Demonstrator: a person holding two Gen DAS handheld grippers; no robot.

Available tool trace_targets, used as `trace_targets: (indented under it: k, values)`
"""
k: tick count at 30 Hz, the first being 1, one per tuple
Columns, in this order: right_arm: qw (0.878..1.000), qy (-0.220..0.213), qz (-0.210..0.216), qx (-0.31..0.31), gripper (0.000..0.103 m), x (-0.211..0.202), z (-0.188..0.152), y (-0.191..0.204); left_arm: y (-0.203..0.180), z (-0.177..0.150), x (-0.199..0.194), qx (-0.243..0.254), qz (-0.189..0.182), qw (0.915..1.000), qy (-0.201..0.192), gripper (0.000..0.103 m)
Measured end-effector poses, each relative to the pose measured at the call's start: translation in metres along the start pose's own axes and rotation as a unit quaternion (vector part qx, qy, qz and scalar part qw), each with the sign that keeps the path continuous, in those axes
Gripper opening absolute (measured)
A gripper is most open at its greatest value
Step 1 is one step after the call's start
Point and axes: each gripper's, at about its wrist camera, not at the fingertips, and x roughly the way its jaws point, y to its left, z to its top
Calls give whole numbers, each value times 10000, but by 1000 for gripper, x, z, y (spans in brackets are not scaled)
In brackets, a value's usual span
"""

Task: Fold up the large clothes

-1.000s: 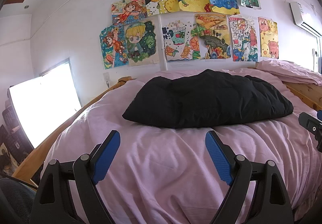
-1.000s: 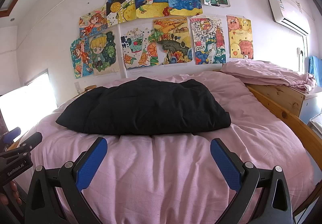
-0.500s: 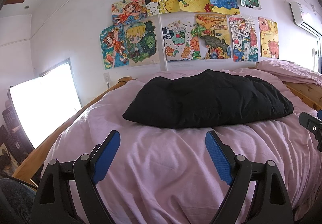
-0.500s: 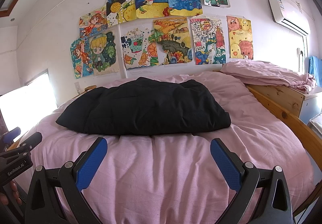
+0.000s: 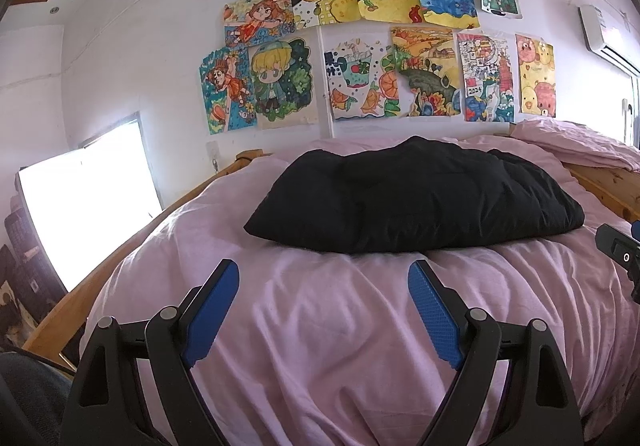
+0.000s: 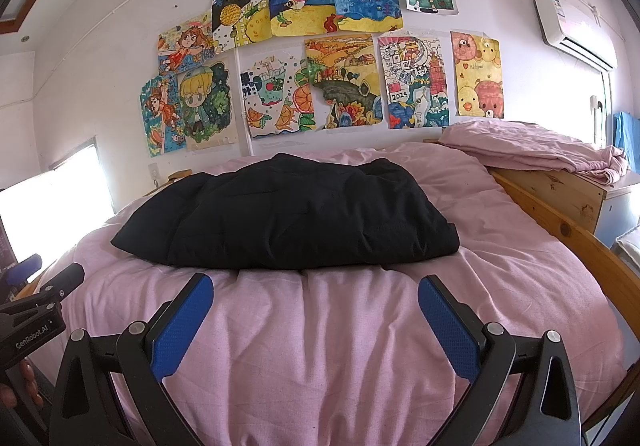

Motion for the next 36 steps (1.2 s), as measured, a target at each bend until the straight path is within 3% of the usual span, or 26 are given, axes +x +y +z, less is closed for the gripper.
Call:
trace_targets:
  k: [9, 14, 36]
  values:
    - [10000, -1, -4, -1, 103, 0, 0, 0, 6, 1, 3, -40, 71, 10000, 37, 83]
    - [10000, -5, -2, 0, 103, 0, 0, 0, 5, 0, 6, 88, 349, 9992, 158, 83]
    - [10000, 3, -5, 4, 103, 0, -1, 2, 0, -4, 4, 118, 289, 9994, 154, 83]
